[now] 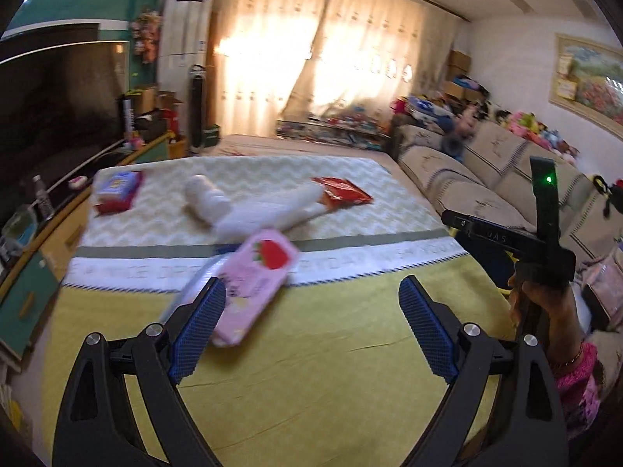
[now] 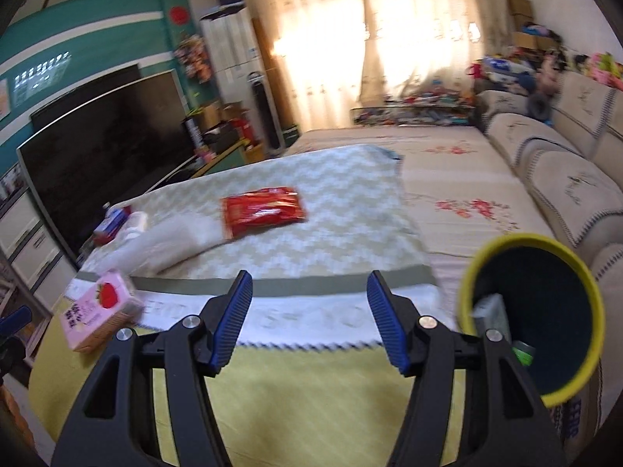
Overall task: Collect trash
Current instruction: 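Grasp the red snack bag with the right tool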
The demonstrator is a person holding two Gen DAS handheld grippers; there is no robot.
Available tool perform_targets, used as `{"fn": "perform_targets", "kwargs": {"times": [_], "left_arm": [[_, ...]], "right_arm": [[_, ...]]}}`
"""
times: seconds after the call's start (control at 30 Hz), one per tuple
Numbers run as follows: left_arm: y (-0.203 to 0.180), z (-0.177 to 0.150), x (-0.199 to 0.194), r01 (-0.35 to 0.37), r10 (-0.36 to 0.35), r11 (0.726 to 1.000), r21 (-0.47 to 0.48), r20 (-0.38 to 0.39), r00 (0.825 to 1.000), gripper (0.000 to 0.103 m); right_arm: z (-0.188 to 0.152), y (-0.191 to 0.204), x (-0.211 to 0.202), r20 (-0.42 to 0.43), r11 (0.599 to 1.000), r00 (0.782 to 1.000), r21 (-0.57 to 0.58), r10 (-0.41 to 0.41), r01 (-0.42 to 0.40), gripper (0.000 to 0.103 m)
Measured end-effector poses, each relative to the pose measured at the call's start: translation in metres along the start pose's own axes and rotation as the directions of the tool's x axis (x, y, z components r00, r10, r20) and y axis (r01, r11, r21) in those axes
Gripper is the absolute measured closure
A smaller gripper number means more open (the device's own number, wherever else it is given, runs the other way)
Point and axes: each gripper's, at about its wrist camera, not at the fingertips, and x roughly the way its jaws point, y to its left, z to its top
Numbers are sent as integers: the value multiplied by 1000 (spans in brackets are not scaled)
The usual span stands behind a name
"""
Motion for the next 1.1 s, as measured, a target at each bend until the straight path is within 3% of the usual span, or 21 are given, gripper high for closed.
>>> {"fn": "perform_targets", "kwargs": {"times": [0.23, 0.37, 0.57, 0.77, 0.87, 1.03, 1.1], "left_arm": [[28, -3, -20, -48, 50, 998, -44, 41, 998, 12], [28, -6, -22, -39, 41, 998, -46, 37, 998, 12], [26, -8, -23, -38, 39, 998, -44, 29, 999, 12], [28, -11, -18, -38, 39, 998, -56, 11, 999, 12], [29, -11, -13, -31, 31, 998, -61, 6, 999, 12], [29, -12, -6, -23, 23, 998, -65, -4, 1000, 12], [29, -13, -4, -21, 21, 998, -65, -6, 1000, 12]], "right_arm": [[47, 53, 49, -52, 991, 996, -112, 69, -74, 42], [62, 71, 93, -88, 985, 996, -168, 24, -39, 38], [67, 73, 167, -201, 981, 977, -192, -65, 26, 37], [68, 69, 196, -238, 977, 966, -205, -103, 53, 26], [69, 65, 204, -257, 979, 961, -199, -102, 50, 26], [67, 60, 201, -258, 974, 960, -220, -109, 51, 37], [63, 60, 195, -251, 975, 963, -219, -99, 43, 46]]}}
